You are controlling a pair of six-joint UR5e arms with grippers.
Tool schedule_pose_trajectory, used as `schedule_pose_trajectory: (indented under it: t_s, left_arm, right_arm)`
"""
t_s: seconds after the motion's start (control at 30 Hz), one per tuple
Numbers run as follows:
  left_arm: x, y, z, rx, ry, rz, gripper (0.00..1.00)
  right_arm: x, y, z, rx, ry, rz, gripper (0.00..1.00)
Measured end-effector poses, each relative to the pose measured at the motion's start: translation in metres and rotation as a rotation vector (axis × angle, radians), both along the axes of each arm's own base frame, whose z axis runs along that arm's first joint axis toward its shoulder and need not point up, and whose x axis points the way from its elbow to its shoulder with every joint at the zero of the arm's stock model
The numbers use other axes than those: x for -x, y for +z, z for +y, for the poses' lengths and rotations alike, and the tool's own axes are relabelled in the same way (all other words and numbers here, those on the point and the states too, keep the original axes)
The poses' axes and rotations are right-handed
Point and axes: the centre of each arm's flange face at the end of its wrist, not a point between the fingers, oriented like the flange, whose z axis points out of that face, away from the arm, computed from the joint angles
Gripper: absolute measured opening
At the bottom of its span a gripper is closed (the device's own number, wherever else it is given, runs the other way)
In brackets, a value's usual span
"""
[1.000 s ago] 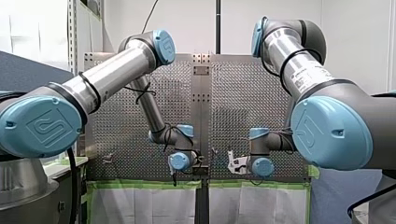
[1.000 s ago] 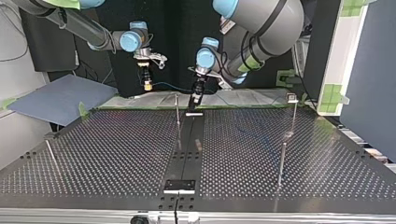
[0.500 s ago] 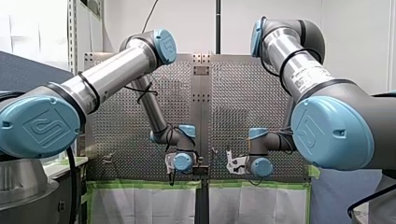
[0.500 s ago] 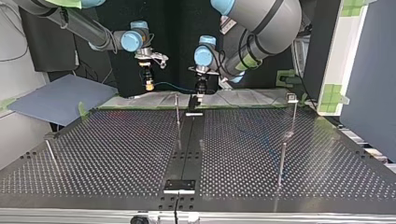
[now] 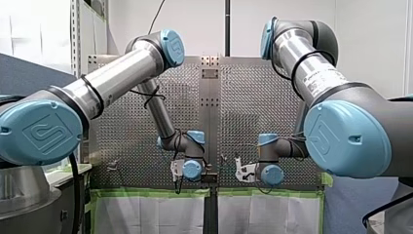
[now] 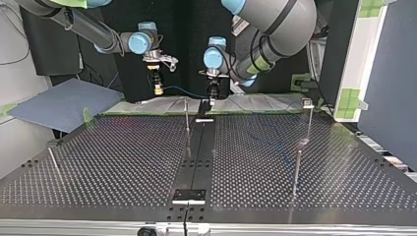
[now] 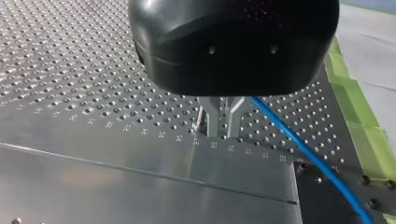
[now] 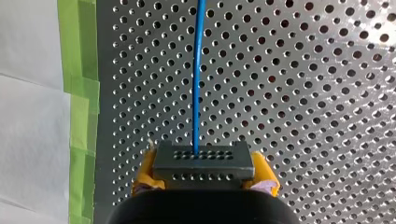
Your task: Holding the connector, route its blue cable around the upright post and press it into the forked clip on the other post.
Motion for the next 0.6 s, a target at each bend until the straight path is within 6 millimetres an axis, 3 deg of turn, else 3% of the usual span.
schedule_pose_trajectory:
  t_s: [0.6]
  left_arm:
    - [0.0014,0.0001,-0.0016,-0.003,-0.002,-0.001,0.25]
  right_arm:
    - [-0.0053,-0.0001,0.0045,-0.001,0.012,0.002,0.36]
